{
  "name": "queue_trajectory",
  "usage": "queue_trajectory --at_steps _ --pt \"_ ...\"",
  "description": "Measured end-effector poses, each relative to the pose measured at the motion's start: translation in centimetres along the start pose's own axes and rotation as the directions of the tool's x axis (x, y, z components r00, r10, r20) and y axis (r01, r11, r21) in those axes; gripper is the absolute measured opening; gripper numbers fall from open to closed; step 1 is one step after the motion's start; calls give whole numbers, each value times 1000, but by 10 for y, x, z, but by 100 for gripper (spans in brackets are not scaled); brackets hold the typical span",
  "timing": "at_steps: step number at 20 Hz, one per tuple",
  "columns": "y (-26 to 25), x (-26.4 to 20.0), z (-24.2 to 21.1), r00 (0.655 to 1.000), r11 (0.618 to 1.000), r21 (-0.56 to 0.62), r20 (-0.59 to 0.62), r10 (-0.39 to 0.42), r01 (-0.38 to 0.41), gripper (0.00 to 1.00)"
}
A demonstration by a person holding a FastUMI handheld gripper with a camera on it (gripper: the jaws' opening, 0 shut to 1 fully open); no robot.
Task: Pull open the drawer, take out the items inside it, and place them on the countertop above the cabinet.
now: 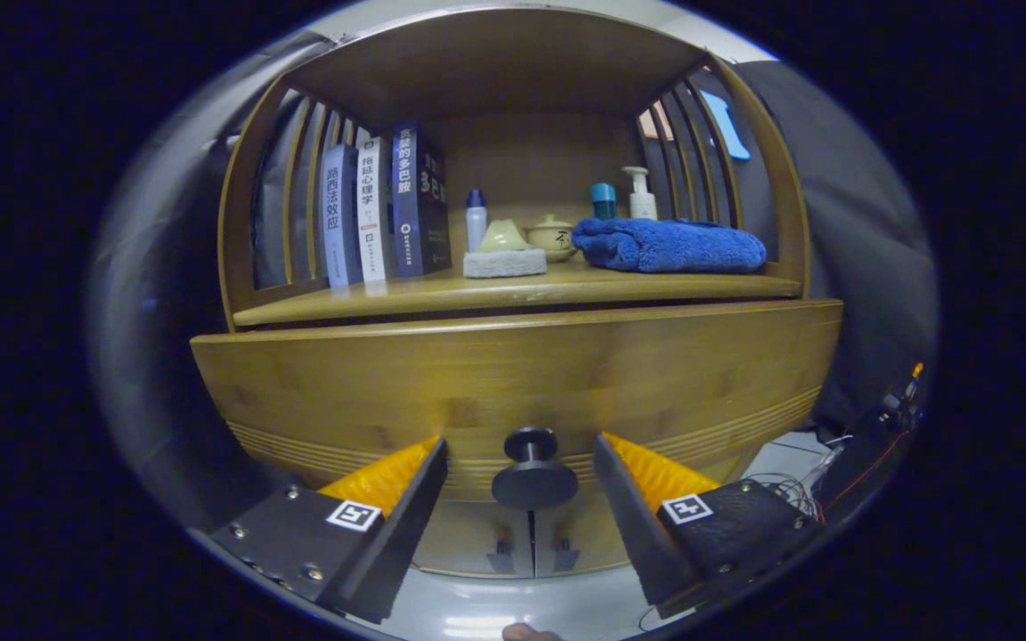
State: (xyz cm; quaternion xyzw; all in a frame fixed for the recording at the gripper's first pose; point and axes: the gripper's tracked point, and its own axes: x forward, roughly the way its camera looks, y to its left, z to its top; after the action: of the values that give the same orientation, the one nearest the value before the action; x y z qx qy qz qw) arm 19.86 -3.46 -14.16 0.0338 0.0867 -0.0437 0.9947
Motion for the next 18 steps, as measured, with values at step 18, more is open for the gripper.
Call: queue_trajectory --at_steps 18 --pt "6 32 4 1000 999 -36 -7 -17 17 99"
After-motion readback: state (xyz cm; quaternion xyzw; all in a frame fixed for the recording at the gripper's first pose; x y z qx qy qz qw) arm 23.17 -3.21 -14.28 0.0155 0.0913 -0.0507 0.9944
